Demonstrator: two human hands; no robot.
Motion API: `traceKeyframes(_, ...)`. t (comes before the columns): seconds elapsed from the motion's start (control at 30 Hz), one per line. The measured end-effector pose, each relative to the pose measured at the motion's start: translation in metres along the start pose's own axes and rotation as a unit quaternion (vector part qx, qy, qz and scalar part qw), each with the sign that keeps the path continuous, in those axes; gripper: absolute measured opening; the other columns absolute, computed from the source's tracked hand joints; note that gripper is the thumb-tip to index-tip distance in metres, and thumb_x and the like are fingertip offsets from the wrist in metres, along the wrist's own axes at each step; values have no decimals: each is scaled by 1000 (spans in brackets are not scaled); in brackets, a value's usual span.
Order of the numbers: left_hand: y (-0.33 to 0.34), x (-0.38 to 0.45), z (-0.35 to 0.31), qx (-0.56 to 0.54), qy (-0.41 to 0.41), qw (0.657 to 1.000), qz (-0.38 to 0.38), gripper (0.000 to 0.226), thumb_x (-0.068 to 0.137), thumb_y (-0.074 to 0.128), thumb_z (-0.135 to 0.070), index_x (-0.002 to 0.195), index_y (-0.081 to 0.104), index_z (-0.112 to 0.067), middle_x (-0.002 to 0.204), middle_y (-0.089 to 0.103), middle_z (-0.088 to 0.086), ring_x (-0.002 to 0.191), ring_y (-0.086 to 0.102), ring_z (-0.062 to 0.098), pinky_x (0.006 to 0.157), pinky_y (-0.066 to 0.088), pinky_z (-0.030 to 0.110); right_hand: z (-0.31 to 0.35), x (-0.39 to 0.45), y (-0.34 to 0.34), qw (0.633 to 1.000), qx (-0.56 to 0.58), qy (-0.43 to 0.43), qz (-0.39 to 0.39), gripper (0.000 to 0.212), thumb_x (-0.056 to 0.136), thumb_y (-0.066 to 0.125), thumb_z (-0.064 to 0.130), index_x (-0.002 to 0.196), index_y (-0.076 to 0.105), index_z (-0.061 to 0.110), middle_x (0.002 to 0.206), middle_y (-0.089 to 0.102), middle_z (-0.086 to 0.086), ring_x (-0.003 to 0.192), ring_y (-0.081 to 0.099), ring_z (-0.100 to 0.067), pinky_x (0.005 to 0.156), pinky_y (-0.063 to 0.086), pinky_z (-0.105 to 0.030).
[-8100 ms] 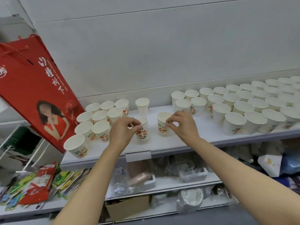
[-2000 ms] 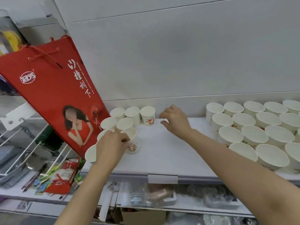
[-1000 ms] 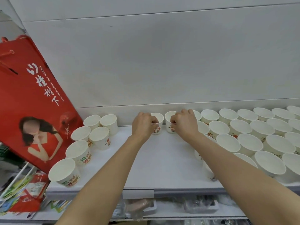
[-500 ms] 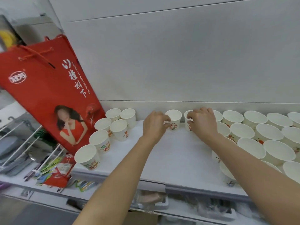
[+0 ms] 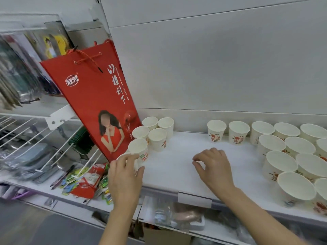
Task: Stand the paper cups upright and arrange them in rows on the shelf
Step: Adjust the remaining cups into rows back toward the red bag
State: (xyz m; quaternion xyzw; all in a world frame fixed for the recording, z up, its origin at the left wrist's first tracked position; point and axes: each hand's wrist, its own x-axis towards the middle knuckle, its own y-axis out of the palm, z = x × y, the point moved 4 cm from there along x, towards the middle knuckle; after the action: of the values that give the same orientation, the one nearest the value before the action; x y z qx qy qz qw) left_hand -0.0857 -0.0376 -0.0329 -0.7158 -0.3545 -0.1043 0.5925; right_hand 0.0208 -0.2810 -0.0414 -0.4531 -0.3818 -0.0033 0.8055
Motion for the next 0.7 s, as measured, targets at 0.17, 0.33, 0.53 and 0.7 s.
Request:
traceKeyframes(0.17, 5, 10, 37, 40, 24, 998, 45, 26, 64, 89, -23, 83, 73, -17, 88, 64, -1, 78, 47, 23, 66, 43, 37, 26, 12, 41, 999, 7, 23, 29, 9, 73, 78, 20, 78, 70, 21, 78, 67, 6, 76, 57, -20, 68, 42, -34)
traceKeyframes(0.33, -9, 13, 51, -5, 53, 998, 41, 13, 71, 85, -23, 76, 74, -19, 83, 66, -7, 80, 48, 19, 66, 41, 33, 53, 48, 76, 999, 31, 2, 21, 24, 70, 78, 12, 91, 70, 17, 86, 65, 1, 80, 55, -28, 65, 47, -36)
traceKeyframes(0.53, -24, 25, 59, -55, 106, 992, 46, 8, 81, 76, -21, 88, 77, -18, 86, 63, -8, 86, 47, 16, 71, 40, 29, 72, 92, 103, 995, -31, -44, 81, 24, 57, 81, 8, 79, 72, 14, 77, 65, 0, 80, 55, -31, 68, 48, -38)
traceKeyframes(0.7, -22, 44, 38, -110, 131, 984, 42, 12, 75, 82, -22, 85, 76, -22, 79, 63, -13, 78, 47, 14, 69, 36, 24, 57, 87, 76, 996, -53, -18, 66, 9, 64, 79, 15, 67, 70, 17, 61, 61, 2, 71, 51, -28, 65, 33, -32)
